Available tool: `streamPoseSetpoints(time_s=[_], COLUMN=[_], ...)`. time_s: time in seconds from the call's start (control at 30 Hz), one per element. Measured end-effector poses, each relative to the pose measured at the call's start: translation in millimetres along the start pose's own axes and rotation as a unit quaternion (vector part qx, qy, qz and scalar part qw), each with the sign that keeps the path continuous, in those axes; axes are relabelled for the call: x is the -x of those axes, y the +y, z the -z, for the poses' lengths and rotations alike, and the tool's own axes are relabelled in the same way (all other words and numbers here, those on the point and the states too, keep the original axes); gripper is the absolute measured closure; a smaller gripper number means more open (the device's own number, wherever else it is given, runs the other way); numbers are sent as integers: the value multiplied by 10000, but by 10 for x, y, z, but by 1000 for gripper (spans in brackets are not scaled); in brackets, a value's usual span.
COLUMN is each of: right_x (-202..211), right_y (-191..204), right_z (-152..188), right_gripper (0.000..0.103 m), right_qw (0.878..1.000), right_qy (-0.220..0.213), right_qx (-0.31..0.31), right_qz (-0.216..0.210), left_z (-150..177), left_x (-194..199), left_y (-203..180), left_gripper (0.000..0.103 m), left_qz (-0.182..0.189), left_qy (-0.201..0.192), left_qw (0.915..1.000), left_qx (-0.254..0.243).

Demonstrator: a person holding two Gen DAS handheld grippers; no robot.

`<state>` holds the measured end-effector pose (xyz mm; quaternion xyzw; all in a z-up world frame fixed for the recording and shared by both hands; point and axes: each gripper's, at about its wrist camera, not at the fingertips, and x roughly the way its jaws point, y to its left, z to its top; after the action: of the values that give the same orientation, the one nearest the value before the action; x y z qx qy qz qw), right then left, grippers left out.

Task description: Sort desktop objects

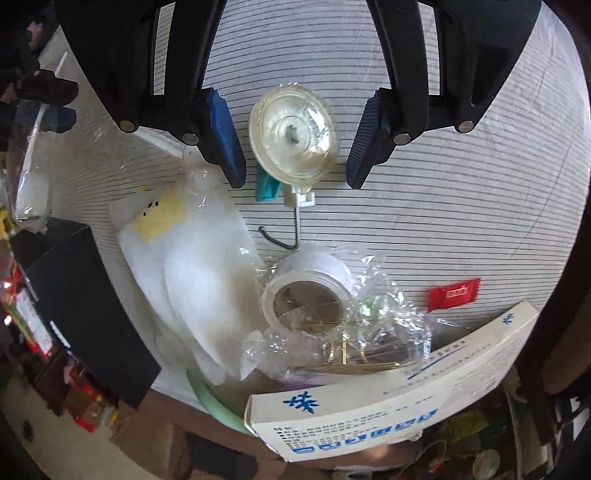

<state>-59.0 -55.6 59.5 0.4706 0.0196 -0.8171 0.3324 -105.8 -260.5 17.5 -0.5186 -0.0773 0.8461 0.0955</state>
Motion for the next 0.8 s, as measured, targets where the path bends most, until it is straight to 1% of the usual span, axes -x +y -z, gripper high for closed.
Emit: streamPoseSetpoints(time_s=[0.07, 0.1, 0.13, 0.23, 0.3, 0.37, 0.4, 0.43, 0.47, 0.5, 0.53, 0.57, 0.6, 0.63, 0.67, 0.7, 0.73, 0.77, 0.8], right_x=[21, 24, 25, 12, -4, -18, -21, -23, -24, -25, -27, -32, -39, -45, -47, -47, -46, -48, -54], right_y=[-12, -21, -30, -66, -97, -122, -128, -130, -127, -122, -118, -118, -121, -125, -131, -138, -146, -149, -149], right_z=[20, 29, 41, 78, 94, 102, 104, 106, 109, 113, 119, 125, 130, 138, 143, 147, 151, 153, 156], right_gripper=[87, 87, 87, 87, 87, 87, 87, 87, 87, 87, 87, 87, 87, 87, 87, 87, 87, 87, 87], right_qw=[10000, 10000, 10000, 9999, 9998, 9996, 9995, 9995, 9994, 9994, 9995, 9995, 9995, 9995, 9995, 9994, 9993, 9993, 9992], right_qy=[-22, -27, -28, -30, -41, -51, -57, -65, -62, -54, -51, -43, -30, -23, -26, -39, -51, -54, -50], right_qx=[-25, -37, -50, -106, -171, -236, -253, -262, -261, -253, -243, -237, -241, -254, -274, -298, -321, -339, -353], right_qz=[-44, -58, -73, -99, -126, -157, -174, -191, -208, -213, -213, -209, -200, -189, -180, -171, -169, -167, -157], left_z=[-3, 3, 0, -37, -84, -91, -89, -63, -18, 21, 70, 116, 114, 96, 64, 26, -9, -30, -35], left_x=[-22, -27, -34, -6, 13, 83, 114, 116, 80, 26, -46, -93, -76, -12, 79, 183, 276, 355, 419], left_y=[-32, -42, -35, 65, 142, 194, 234, 289, 355, 420, 487, 562, 630, 686, 715, 721, 718, 725, 744], left_gripper=[51, 55, 67, 67, 67, 69, 76, 76, 76, 76, 76, 76, 65, 66, 67, 68, 68, 68, 67], left_qz=[163, 216, 299, 803, 1123, 1767, 2102, 2454, 2837, 3115, 3201, 3031, 2771, 2524, 2107, 1532, 1040, 836, 980], left_qy=[-18, -26, -19, 121, 269, 334, 377, 473, 624, 770, 930, 1017, 947, 783, 603, 388, 185, 24, -76], left_qw=[9997, 9995, 9993, 9963, 9914, 9790, 9700, 9578, 9416, 9268, 9176, 9194, 9287, 9385, 9534, 9703, 9812, 9849, 9830], left_qx=[-189, -237, -202, 285, 609, 957, 1162, 1421, 1706, 1950, 2164, 2290, 2276, 2222, 2073, 1830, 1613, 1518, 1550])
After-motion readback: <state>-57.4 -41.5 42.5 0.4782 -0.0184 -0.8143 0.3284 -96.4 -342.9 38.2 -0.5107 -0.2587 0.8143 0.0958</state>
